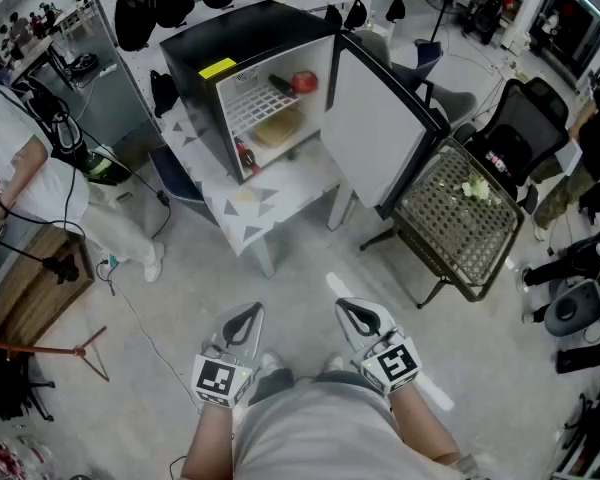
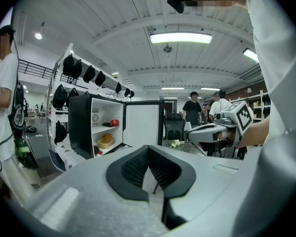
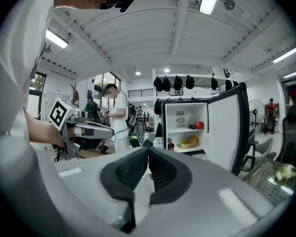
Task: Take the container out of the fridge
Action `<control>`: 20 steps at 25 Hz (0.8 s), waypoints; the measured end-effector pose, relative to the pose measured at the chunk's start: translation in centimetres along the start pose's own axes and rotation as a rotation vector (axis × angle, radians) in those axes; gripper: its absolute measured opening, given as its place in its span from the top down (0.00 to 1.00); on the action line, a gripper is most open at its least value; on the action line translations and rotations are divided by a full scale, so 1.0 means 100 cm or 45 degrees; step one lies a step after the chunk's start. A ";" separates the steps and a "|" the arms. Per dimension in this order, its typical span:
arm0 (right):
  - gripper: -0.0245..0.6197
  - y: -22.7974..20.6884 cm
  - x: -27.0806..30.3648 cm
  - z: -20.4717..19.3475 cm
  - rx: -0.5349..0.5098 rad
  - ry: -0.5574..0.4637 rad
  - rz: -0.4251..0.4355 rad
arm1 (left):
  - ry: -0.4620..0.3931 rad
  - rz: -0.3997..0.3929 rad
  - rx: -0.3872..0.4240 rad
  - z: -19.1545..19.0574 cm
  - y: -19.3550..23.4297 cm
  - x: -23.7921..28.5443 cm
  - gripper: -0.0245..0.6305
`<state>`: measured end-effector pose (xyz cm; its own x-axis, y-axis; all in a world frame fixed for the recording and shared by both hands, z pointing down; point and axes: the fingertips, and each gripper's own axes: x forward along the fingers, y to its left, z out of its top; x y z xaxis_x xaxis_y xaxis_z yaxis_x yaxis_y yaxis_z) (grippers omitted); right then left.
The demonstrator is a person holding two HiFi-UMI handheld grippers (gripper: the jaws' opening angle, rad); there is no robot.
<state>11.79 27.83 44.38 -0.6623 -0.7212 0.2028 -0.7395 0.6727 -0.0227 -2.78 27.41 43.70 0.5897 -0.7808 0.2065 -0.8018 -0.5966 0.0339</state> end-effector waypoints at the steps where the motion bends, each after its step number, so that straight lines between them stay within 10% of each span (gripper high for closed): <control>1: 0.95 0.003 0.005 0.002 -0.004 0.000 -0.003 | -0.002 0.000 -0.003 -0.001 0.007 0.000 0.95; 20: 0.95 0.052 0.096 0.003 0.026 0.068 -0.127 | 0.021 -0.071 -0.064 -0.034 0.119 -0.024 0.95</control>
<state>1.49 24.36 45.93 -0.5786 -0.7740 0.2571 -0.8039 0.5944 -0.0195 -14.07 22.85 46.89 0.6320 -0.7433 0.2192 -0.7720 -0.6286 0.0944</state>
